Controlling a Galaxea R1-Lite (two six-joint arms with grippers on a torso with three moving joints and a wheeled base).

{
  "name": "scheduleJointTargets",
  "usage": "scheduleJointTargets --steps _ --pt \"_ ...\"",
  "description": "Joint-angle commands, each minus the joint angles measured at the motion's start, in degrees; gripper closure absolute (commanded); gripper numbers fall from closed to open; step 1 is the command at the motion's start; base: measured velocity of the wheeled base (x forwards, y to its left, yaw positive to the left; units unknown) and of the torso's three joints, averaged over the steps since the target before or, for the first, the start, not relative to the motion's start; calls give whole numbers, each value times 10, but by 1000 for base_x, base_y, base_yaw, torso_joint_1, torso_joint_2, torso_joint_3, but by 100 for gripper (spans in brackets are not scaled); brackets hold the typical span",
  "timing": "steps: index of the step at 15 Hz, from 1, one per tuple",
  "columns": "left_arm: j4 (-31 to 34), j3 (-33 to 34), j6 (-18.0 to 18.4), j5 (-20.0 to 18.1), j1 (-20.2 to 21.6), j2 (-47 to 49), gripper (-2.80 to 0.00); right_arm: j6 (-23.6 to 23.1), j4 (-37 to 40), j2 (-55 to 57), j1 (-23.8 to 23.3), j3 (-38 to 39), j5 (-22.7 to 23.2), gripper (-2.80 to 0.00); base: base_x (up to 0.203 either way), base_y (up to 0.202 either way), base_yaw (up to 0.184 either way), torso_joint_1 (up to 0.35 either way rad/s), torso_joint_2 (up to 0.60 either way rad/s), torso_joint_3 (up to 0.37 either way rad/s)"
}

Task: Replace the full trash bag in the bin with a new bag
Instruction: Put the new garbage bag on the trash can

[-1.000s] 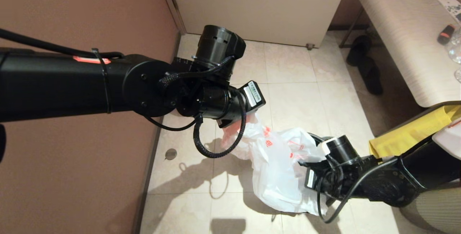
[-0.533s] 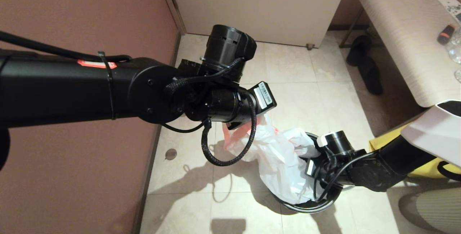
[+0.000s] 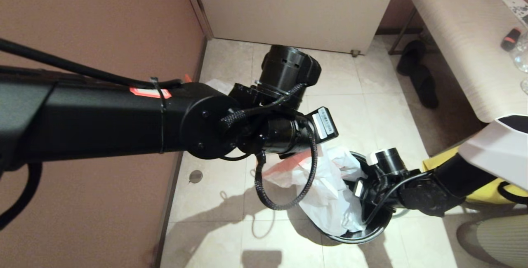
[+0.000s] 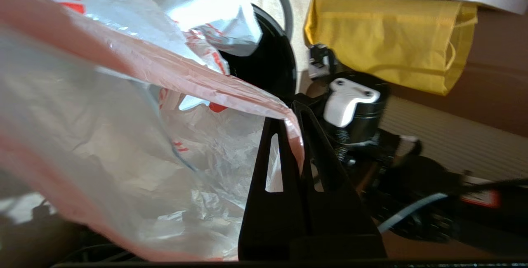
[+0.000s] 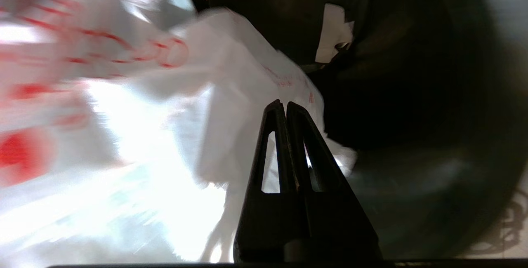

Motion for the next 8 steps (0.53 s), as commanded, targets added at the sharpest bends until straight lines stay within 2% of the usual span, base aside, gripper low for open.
scheduleJointTargets --steps 1,5,8 --pt "-16 3 -2 1 -15 21 0 3 12 -93 -5 24 0 0 0 0 0 0 0 0" --pt "-59 1 -1 1 -35 54 0 5 88 -286 -9 72 1 0 0 0 0 0 0 0" --pt "-76 -38 37 6 -49 85 0 2 148 -365 -10 79 0 0 0 0 0 0 0 0"
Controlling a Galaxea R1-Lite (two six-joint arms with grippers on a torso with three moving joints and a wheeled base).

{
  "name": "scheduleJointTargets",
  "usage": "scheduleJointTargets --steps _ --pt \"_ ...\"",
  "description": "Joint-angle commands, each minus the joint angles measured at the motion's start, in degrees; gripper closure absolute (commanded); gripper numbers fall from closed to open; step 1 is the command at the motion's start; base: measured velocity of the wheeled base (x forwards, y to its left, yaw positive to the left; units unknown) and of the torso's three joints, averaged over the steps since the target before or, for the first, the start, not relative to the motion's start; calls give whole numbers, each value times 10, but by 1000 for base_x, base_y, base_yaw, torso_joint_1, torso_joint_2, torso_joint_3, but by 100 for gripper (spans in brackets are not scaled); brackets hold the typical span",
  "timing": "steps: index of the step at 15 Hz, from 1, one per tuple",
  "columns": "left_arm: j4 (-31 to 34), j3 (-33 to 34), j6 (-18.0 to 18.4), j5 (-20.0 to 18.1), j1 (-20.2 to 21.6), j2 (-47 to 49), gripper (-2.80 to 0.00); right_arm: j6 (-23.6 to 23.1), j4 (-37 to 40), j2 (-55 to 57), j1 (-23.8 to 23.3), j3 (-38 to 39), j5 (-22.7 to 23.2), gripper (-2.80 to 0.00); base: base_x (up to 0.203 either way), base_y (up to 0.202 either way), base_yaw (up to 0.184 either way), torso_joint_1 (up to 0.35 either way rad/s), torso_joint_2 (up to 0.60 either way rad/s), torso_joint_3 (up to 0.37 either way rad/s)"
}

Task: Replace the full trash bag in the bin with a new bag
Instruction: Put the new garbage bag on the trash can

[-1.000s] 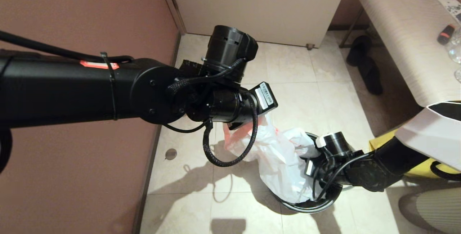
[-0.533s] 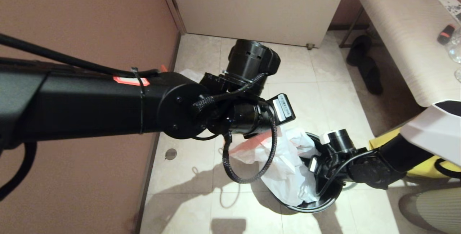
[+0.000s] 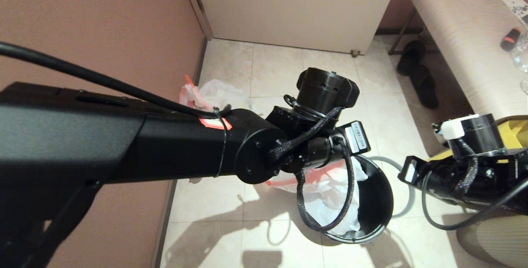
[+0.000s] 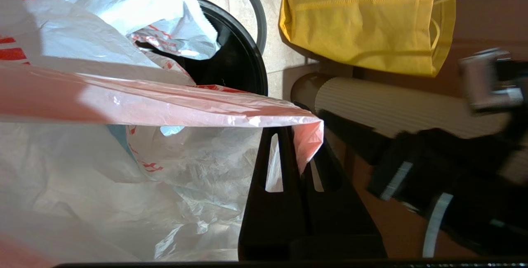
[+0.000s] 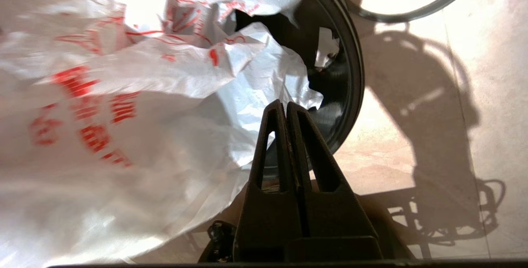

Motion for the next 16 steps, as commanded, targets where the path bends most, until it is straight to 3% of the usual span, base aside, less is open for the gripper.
scheduleJointTargets --steps 1,3,5,8,9,12,13,16 --pt "0 -14 9 5 -11 22 0 2 5 -61 0 7 0 0 0 0 0 0 0 0" --pt "-2 -28 39 14 -20 45 0 2 3 -76 2 28 9 0 0 0 0 0 0 0" --pt "3 -74 58 29 -30 76 0 3 2 -108 -22 37 54 0 0 0 0 0 0 0" --pt "27 -146 102 39 -67 122 0 2 1 -131 -126 47 146 0 0 0 0 0 0 0" --pt "31 -154 132 40 -80 134 0 2 -4 -134 -170 57 183 0 0 0 0 0 0 0" --pt "6 -158 207 39 -97 166 0 1 -46 -143 -298 105 341 0 0 0 0 0 0 0" --pt "-5 -158 220 39 -100 181 0 1 -69 -147 -318 129 382 0 0 0 0 0 0 0" --pt "-10 -158 248 41 -122 199 0 0 -81 -153 -335 146 390 0 0 0 0 0 0 0"
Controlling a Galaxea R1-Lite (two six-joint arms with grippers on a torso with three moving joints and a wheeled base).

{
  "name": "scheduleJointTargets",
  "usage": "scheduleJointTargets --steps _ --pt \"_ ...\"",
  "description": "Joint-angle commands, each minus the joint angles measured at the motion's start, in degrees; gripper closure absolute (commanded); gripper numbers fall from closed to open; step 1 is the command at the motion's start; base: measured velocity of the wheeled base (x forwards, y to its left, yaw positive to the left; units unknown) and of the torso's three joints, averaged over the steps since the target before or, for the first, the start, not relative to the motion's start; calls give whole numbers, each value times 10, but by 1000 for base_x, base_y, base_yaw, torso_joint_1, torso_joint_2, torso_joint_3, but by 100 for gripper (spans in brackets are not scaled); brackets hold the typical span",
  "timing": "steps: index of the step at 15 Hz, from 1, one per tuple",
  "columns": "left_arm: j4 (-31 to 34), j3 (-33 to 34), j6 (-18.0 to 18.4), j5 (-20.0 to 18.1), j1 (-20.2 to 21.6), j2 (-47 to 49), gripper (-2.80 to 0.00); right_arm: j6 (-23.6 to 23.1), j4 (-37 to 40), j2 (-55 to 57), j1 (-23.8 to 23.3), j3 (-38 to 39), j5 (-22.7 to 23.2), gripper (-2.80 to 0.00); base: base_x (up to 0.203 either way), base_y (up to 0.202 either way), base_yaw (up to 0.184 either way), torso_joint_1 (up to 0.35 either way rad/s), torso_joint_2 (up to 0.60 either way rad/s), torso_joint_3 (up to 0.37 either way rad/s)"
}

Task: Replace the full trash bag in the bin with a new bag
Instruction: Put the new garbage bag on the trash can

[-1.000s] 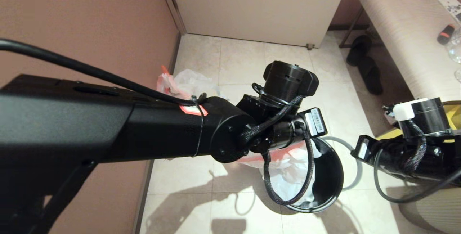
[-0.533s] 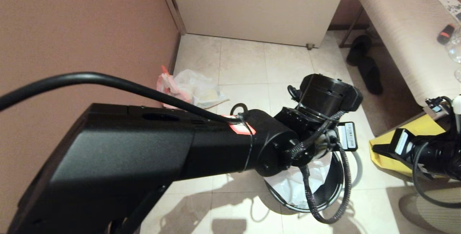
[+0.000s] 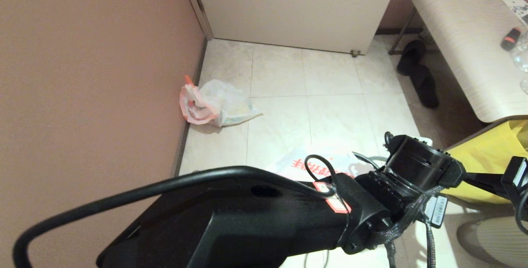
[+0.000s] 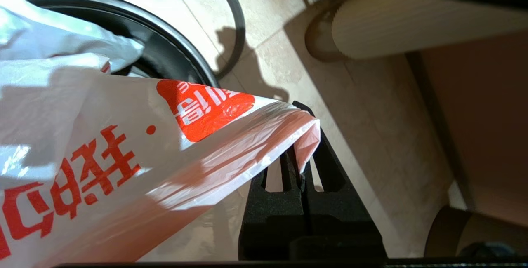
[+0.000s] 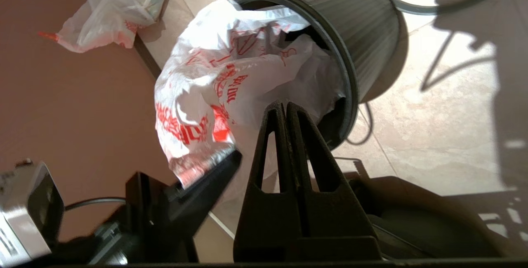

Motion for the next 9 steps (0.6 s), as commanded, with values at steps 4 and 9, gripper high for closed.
scheduleJointTargets --steps 4,9 --pt "-12 0 54 13 -25 27 -280 -12 -13 6 -26 22 8 0 0 0 0 0 0 0" --pt "-23 1 59 101 -21 10 -280 -13 -22 6 -23 34 17 0 0 0 0 0 0 0"
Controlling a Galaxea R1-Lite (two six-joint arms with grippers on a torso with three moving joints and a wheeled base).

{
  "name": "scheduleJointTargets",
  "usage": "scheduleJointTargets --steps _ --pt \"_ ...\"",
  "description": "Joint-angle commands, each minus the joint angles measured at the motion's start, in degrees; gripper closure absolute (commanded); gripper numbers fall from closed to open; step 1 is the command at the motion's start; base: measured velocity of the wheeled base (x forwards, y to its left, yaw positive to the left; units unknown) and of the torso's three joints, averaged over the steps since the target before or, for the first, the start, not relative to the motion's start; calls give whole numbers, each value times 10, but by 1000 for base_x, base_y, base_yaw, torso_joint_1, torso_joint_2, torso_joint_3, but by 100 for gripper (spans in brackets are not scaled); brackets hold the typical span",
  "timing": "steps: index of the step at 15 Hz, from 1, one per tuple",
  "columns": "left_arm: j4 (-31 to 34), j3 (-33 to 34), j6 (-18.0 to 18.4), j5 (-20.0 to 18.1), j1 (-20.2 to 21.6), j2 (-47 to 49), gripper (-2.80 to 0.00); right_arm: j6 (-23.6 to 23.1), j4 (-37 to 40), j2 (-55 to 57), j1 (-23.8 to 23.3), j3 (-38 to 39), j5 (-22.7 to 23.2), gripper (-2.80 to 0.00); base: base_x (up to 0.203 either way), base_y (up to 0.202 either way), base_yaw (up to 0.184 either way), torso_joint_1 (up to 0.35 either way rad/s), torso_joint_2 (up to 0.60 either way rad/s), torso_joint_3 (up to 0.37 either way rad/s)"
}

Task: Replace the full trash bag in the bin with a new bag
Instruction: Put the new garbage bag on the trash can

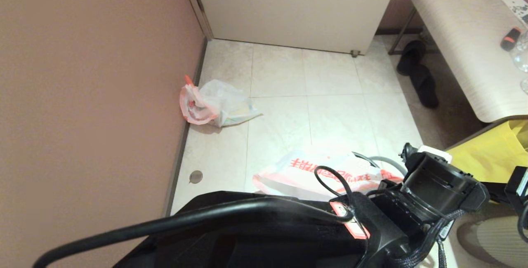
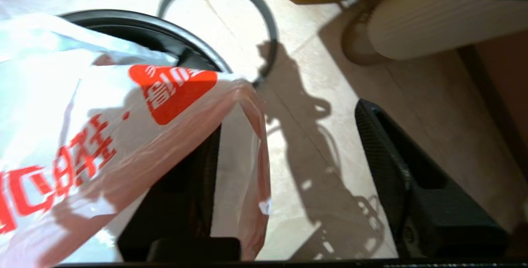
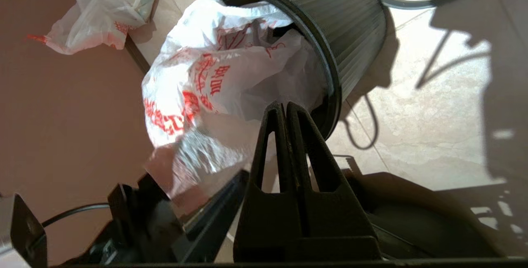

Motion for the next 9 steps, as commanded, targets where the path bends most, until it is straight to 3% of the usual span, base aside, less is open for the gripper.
scheduleJointTargets --steps 1,5,9 --pt "4 0 1 26 2 -5 -280 2 -1 1 1 3 5 0 0 0 0 0 0 0" --pt "38 8 -13 79 -5 -16 -280 -4 -1 2 9 7 5 0 0 0 0 0 0 0" --pt "40 31 -34 74 -29 -43 -280 -17 -1 19 17 13 3 0 0 0 0 0 0 0"
